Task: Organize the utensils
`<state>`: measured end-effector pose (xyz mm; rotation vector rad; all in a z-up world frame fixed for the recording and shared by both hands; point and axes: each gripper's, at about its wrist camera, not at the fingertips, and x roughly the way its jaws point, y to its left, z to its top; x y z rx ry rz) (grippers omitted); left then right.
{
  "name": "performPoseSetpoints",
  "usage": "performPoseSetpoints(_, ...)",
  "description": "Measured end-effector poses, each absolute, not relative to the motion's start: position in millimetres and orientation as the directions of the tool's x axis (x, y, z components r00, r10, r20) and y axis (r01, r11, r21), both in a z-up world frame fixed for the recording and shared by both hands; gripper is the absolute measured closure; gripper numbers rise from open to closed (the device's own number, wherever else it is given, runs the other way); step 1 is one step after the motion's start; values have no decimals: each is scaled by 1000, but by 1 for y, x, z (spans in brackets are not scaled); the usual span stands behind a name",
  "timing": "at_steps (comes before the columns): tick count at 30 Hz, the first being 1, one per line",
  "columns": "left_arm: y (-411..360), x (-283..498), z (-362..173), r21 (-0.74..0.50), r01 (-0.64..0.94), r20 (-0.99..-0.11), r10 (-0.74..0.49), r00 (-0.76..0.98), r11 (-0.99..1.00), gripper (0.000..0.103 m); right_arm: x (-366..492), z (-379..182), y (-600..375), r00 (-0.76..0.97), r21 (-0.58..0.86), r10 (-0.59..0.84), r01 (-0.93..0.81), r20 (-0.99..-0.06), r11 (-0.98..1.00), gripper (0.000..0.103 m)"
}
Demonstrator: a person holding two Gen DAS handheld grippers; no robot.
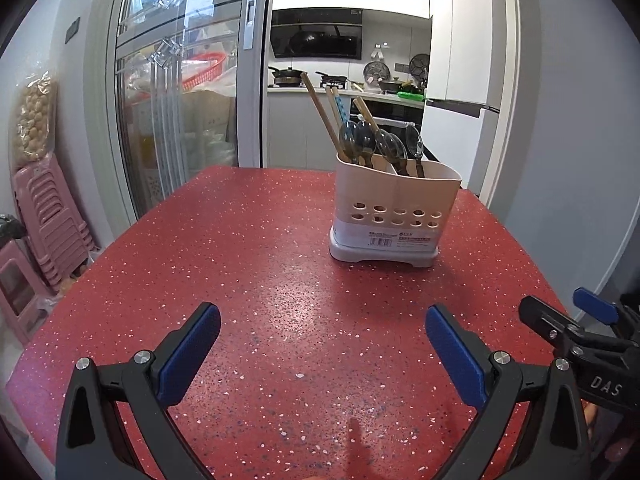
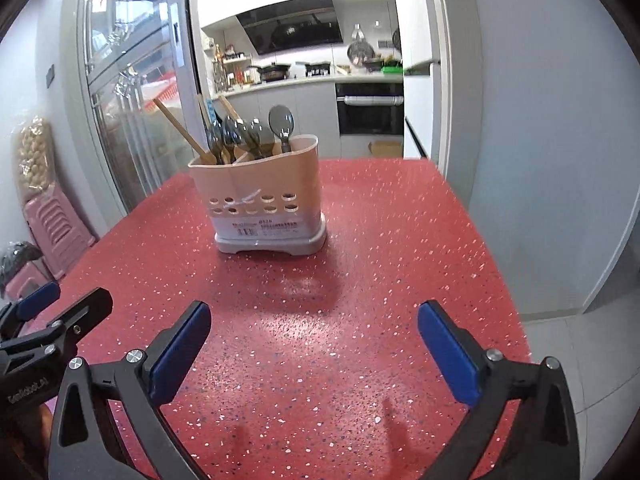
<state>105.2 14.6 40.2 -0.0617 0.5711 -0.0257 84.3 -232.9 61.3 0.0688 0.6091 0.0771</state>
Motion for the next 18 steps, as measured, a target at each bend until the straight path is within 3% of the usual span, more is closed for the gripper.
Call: performPoseSetpoints(18, 18, 100, 32, -47, 3, -525, -27, 851, 999, 0, 62, 62, -231, 880, 23, 16, -5, -475, 1000, 0)
